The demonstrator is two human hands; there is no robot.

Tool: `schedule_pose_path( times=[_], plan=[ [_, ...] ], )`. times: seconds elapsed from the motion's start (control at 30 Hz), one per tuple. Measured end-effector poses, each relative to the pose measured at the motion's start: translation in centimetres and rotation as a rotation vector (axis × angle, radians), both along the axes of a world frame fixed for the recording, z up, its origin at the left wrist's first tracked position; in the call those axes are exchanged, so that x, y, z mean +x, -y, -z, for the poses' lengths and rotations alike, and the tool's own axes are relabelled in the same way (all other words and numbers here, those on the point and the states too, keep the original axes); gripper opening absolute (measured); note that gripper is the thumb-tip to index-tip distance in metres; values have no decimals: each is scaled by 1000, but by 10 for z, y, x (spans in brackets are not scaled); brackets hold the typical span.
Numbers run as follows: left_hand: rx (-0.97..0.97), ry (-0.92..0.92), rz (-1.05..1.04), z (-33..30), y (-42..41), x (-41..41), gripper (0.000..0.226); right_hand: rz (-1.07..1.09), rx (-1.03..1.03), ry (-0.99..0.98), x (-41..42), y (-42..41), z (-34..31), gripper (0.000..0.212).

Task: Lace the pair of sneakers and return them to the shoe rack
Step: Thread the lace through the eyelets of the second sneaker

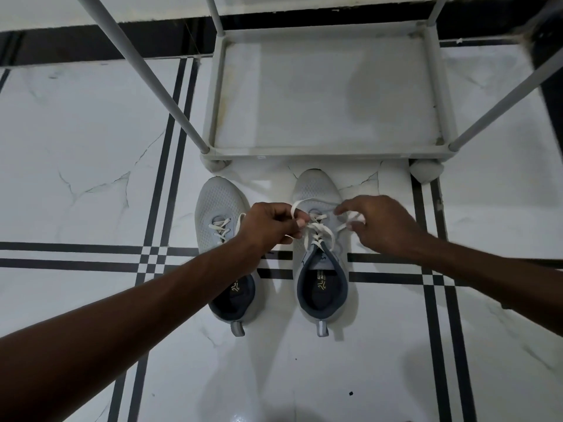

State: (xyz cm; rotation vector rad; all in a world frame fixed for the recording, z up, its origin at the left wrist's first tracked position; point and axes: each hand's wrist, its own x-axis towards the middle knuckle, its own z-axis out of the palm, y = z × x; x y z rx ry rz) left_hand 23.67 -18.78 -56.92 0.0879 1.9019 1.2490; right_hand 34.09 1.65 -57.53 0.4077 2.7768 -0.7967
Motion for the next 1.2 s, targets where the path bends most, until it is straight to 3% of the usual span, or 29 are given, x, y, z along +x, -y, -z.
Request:
schedule_pose_path(
  times=[0.2, 0.4, 0.6, 0.73, 0.77, 0.8, 0.87, 0.93, 1.03, 1.2],
  plan=[
    [62, 179, -39, -4, 3, 1, 19, 0, -326, -12, 5, 23, 6, 19],
    [119, 396, -29, -8, 6, -6, 30, -11, -287, 6, 9, 12, 5, 19],
    [-327, 80, 95, -1, 25, -11, 36, -192, 92, 145, 28, -14, 25, 29],
    [-258, 117, -12, -3, 20, -20, 19, -226, 134, 147, 23, -16, 29, 14],
    [-224, 130, -61, -4, 21, -19, 27, -209, 138, 100, 23, -17, 27, 10],
    [-235, 51, -71, -4, 23, -16, 39, -172, 130, 44, 25, -14, 23, 15],
    [-341, -386, 76, -4, 25, -3, 50, -103, 55, -49, 30, -1, 10, 28],
    [-279, -633, 268, -4, 23, 14, 39, -123, -54, -82, 29, 16, 3, 27],
    [-253, -559, 512, 1, 14, 34, 27, -151, -129, -31, 22, 26, 5, 17],
    [-279, -572, 486, 11, 12, 28, 9, -169, -53, -82, 19, 27, 14, 12]
  ],
)
